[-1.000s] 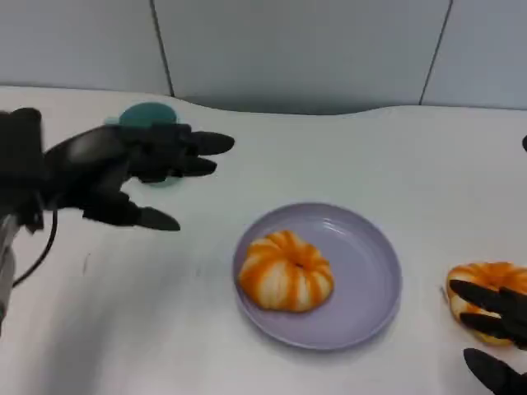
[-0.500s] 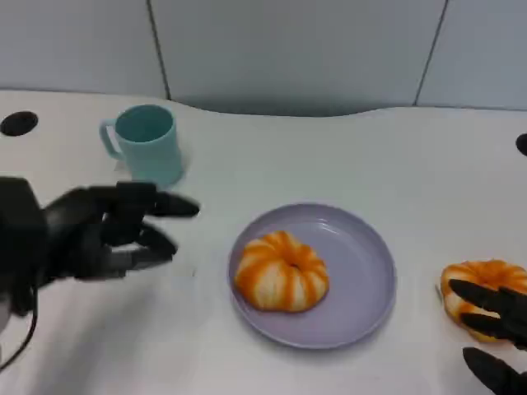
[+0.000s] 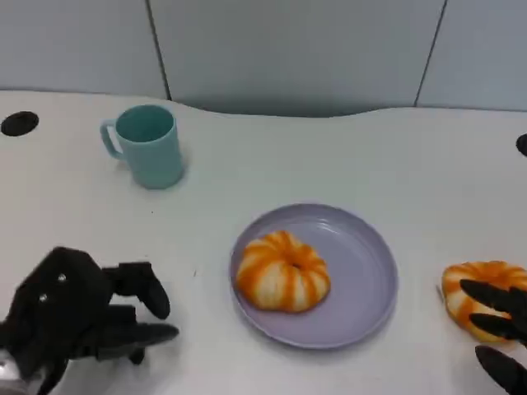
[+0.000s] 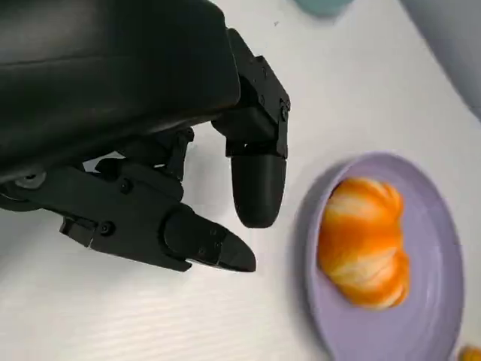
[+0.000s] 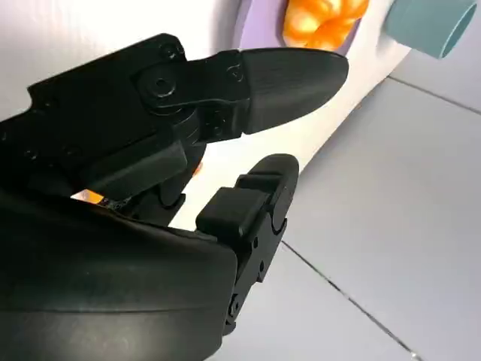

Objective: Grasp the bread from the table and place it into the plate.

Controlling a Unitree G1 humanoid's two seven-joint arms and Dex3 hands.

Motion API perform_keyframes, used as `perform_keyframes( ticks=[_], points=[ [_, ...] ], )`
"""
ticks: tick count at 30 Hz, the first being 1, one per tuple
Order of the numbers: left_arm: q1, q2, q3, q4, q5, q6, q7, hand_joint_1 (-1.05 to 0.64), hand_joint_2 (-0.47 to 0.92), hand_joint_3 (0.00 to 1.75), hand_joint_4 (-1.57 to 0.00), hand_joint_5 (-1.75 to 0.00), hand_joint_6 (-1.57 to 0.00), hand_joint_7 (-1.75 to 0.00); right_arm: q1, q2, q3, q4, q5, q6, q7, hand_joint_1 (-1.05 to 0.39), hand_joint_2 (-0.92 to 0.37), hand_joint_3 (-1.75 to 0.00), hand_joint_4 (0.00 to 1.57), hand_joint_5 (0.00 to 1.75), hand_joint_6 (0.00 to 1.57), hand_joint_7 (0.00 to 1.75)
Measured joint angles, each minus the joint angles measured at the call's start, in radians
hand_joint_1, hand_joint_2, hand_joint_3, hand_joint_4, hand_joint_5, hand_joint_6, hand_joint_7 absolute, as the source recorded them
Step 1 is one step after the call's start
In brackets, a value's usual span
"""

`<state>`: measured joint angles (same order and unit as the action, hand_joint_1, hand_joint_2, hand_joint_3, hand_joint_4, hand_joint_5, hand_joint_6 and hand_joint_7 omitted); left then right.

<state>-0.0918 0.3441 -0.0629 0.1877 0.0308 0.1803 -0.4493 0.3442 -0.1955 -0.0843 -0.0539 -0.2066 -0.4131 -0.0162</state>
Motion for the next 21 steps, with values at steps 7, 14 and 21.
perform_keyframes(
  ticks=[7, 14, 21],
  points=[
    [-0.009, 0.0, -0.022, 0.003, 0.026, 0.015, 0.009, -0.42, 0.91, 0.0, -0.76, -1.75, -0.62, -1.75, -0.007, -0.005, -0.002, 0.009, 0.0, -0.001, 0.005, -0.37, -0.92, -0.38, 0.93, 0.02, 0.77, 0.0],
    [-0.035, 0.008, -0.044, 0.029, 0.055, 0.018, 0.009, -0.44, 0.9, 0.0, -0.79, -1.75, -0.65, -1.75, -0.009, -0.009, -0.01, 0.027, 0.0, -0.001, 0.005, -0.38, -0.92, -0.37, 0.92, 0.02, 0.77, 0.0],
    [-0.043, 0.008, -0.047, 0.042, 0.057, 0.002, 0.009, -0.43, 0.9, 0.0, -0.81, -1.75, -0.66, -1.75, -0.014, -0.01, -0.011, 0.034, -0.001, -0.001, 0.004, -0.38, -0.92, -0.38, 0.92, 0.01, 0.76, 0.0]
  ],
)
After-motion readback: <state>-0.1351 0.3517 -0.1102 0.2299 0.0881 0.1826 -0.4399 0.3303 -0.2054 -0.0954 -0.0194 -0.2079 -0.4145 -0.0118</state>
